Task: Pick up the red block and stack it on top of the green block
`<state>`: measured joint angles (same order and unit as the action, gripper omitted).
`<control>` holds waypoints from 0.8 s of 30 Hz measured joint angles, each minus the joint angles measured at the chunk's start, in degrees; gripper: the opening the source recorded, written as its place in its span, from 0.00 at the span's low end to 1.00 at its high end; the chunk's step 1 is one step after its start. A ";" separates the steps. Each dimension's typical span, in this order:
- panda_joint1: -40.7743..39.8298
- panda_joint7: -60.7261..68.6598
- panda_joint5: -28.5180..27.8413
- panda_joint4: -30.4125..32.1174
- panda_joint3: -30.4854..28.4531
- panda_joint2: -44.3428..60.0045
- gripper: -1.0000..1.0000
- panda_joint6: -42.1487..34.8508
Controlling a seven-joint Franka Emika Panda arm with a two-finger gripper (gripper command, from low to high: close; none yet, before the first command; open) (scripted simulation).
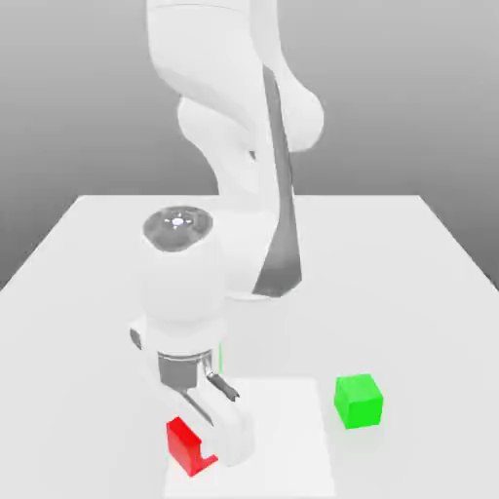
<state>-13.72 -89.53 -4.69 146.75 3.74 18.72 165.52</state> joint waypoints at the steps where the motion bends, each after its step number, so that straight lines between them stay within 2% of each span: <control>1: -0.24 0.28 0.40 0.21 0.32 -1.40 0.00 -1.18; 5: -0.67 1.86 2.53 1.40 1.21 -9.04 0.00 -7.63; 8: 1.46 -1.82 4.99 2.75 3.47 -12.92 0.00 -9.75; 16: 12.11 -18.67 9.53 6.91 9.11 -20.18 0.00 -11.99; 24: 18.02 -38.29 8.94 11.14 15.01 -24.46 0.00 -12.84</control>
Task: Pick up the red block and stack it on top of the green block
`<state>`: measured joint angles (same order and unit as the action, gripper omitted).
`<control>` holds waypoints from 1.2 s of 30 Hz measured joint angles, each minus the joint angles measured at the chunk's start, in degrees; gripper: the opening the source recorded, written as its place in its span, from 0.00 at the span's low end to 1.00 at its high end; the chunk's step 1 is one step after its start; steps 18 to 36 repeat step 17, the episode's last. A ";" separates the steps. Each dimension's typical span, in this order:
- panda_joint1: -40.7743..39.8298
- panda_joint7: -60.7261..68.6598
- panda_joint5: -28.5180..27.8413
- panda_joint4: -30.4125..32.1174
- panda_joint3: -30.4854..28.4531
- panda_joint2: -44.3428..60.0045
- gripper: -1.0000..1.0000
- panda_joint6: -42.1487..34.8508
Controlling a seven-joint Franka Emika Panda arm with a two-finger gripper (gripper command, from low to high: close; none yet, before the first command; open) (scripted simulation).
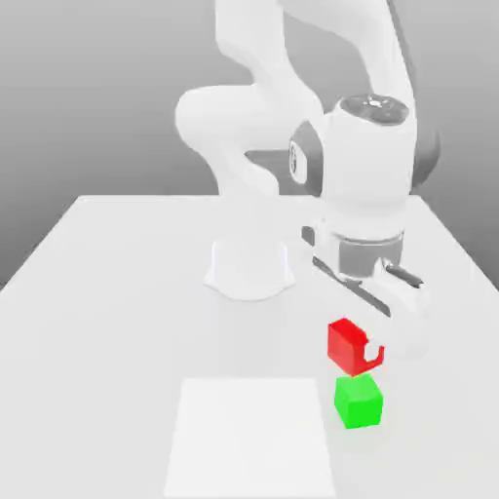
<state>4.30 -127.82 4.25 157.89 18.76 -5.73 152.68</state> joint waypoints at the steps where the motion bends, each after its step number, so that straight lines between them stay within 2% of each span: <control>1: -0.01 -1.13 -0.61 0.05 0.26 0.38 0.00 0.39; 14: -0.50 -10.04 -12.07 -0.37 -1.41 12.35 0.00 11.24; 15: -0.25 -10.52 -12.75 -0.33 -1.77 13.12 1.00 11.96; 36: -0.25 -10.52 -12.75 -0.33 -1.77 13.12 1.00 11.96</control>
